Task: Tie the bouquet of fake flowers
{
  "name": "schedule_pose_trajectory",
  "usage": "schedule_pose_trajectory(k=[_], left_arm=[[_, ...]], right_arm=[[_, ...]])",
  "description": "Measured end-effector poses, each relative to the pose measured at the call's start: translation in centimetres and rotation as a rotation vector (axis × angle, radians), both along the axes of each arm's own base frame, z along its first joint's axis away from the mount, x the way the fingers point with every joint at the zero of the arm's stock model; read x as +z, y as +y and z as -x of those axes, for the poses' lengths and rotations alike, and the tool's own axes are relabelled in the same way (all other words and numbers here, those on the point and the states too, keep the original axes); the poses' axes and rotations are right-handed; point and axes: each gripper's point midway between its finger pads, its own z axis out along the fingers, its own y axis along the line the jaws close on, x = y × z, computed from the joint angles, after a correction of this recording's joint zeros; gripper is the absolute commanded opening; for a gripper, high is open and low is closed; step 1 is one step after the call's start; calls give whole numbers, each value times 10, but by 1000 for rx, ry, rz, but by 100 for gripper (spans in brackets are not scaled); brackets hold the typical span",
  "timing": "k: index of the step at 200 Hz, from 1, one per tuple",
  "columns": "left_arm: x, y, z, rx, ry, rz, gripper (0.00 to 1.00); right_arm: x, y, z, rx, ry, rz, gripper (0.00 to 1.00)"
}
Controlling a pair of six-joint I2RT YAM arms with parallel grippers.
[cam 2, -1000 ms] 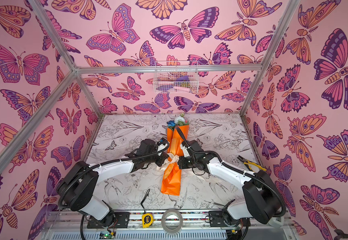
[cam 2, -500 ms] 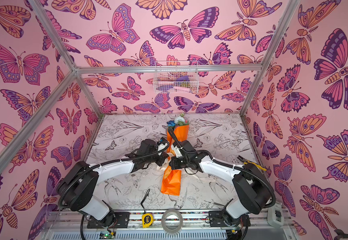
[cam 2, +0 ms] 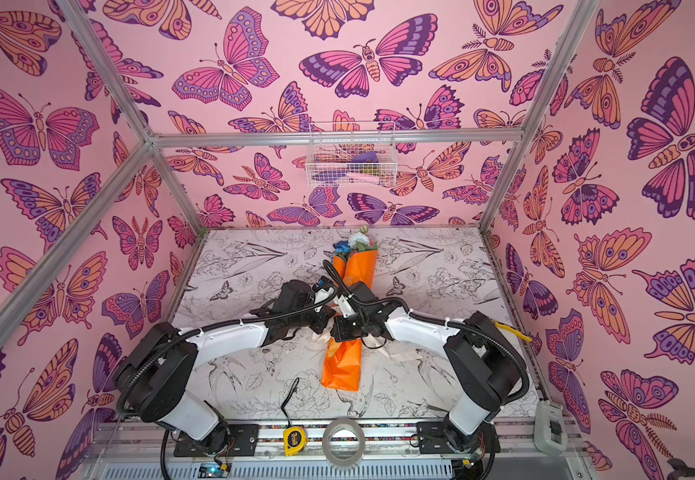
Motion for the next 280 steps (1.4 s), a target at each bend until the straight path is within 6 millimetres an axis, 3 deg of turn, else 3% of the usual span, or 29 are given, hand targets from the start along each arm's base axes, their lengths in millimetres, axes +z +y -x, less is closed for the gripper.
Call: schedule_pose_trajectory(k=[39,72,128,181,216,254,280], left_arm=[[0,0,0,1,-1,1,0],[0,0,0,6,2,2,0],[0,0,0,11,7,6,0],[0,0,0,11,7,6,0],[-1,0,0,11,9,5,0],[-2,0,0,12,12,3,0],[-2,0,0,12,12,4,0]], right_arm=[[7,-18,-5,-58,-45,51,2],[24,-29,-10,-102,-108,64,20],[13,-44,-7,-138,-106,117,41],[23,-56,-8,-211,-121,91,63],[20,-59,-11,-236,-119,75,65],[21,-59,-16,-244,-128,63,57],[19,-56,-14,-232,-115,55,60]])
